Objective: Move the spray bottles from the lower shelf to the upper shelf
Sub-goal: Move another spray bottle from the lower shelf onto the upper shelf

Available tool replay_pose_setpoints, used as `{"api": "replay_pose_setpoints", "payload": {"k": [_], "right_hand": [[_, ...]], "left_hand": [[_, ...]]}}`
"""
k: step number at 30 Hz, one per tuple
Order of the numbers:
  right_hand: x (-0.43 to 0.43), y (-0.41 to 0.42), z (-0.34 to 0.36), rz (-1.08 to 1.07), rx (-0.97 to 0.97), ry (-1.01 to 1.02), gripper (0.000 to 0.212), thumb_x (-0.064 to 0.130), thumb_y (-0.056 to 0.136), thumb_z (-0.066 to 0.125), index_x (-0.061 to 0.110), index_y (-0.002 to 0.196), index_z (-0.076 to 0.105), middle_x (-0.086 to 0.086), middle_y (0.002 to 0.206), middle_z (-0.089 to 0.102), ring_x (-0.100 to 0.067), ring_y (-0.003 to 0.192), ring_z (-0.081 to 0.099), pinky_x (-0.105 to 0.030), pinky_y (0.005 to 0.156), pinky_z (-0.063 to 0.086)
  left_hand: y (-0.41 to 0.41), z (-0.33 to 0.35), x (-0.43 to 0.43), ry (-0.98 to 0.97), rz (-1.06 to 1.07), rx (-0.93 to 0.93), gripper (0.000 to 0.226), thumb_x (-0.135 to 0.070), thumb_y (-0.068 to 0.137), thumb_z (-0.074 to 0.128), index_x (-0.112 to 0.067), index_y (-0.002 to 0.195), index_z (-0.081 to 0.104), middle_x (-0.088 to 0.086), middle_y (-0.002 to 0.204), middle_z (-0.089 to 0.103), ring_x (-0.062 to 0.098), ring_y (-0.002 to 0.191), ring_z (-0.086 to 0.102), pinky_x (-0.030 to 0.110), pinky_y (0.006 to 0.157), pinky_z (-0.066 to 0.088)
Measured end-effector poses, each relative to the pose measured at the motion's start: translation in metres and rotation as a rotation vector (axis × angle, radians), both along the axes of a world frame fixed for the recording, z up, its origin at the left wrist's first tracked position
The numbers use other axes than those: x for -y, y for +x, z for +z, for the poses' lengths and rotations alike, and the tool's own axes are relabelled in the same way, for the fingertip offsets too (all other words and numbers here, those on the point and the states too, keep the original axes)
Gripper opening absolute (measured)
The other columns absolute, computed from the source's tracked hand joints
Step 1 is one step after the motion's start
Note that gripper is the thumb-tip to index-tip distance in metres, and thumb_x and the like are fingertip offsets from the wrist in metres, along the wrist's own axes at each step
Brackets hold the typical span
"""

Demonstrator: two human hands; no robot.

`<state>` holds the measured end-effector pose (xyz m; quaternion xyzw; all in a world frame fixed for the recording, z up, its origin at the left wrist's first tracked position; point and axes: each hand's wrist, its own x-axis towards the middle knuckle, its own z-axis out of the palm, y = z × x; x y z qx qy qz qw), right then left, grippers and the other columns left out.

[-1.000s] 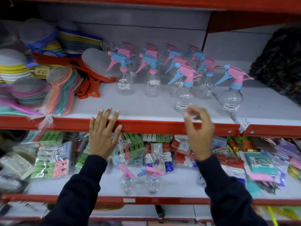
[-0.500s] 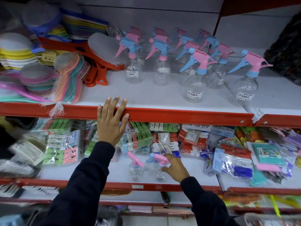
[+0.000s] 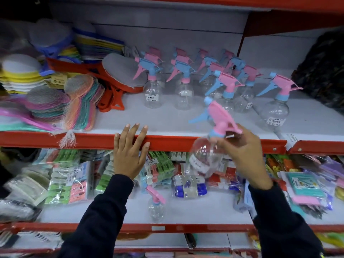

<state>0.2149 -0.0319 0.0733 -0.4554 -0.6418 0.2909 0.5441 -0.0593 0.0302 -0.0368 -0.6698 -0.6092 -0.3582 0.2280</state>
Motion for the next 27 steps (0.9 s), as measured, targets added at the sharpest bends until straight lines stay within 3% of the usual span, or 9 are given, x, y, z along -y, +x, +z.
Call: {"api": "replay_pose_setpoints", "payload": {"k": [4, 9, 16, 20, 27], "right_hand": [[-0.034, -0.019, 0.041, -0.114, -0.017, 0.124, 0.038, 0.036, 0.071, 0.075, 0.017, 0.102, 0.066, -0.006, 0.093, 0.07, -0.019, 0.08, 0.063, -0.028, 0.072, 0.053], [-0.097, -0.054, 0.04, -0.222, 0.016, 0.157, 0.029, 0.029, 0.071, 0.077, 0.013, 0.091, 0.063, -0.002, 0.084, 0.058, -0.012, 0.069, 0.053, -0.013, 0.061, 0.043], [-0.14, -0.077, 0.012, -0.334, 0.013, 0.176, 0.033, 0.023, 0.074, 0.077, 0.002, 0.094, 0.063, -0.018, 0.095, 0.058, -0.023, 0.076, 0.054, -0.035, 0.073, 0.051], [-0.14, -0.079, 0.014, -0.369, 0.097, 0.208, 0.033, 0.027, 0.075, 0.075, 0.003, 0.094, 0.065, -0.006, 0.089, 0.055, -0.019, 0.073, 0.055, -0.03, 0.073, 0.05], [-0.135, -0.078, 0.02, -0.301, 0.103, 0.135, 0.018, 0.024, 0.077, 0.073, 0.014, 0.09, 0.066, 0.0, 0.089, 0.062, -0.014, 0.076, 0.06, -0.02, 0.074, 0.045]], "left_hand": [[-0.001, 0.001, 0.001, -0.023, -0.009, 0.009, 0.047, -0.045, 0.098, 0.024, -0.027, 0.138, 0.038, 0.005, 0.138, 0.048, 0.022, 0.136, 0.027, 0.035, 0.116, 0.004], [-0.002, 0.002, 0.0, -0.034, -0.017, 0.002, 0.046, -0.045, 0.098, 0.025, -0.027, 0.138, 0.039, 0.004, 0.138, 0.049, 0.022, 0.136, 0.029, 0.037, 0.115, 0.008], [-0.004, -0.001, -0.002, -0.029, -0.022, -0.011, 0.045, -0.043, 0.097, 0.028, -0.029, 0.139, 0.037, 0.002, 0.139, 0.049, 0.02, 0.137, 0.028, 0.037, 0.115, 0.009], [-0.005, -0.002, -0.004, -0.011, -0.024, -0.016, 0.044, -0.043, 0.097, 0.028, -0.03, 0.139, 0.036, 0.0, 0.139, 0.046, 0.02, 0.136, 0.029, 0.036, 0.115, 0.008], [-0.005, -0.002, -0.005, -0.007, -0.013, -0.028, 0.044, -0.043, 0.097, 0.029, -0.029, 0.138, 0.038, 0.001, 0.138, 0.049, 0.02, 0.136, 0.03, 0.038, 0.115, 0.011]]}}
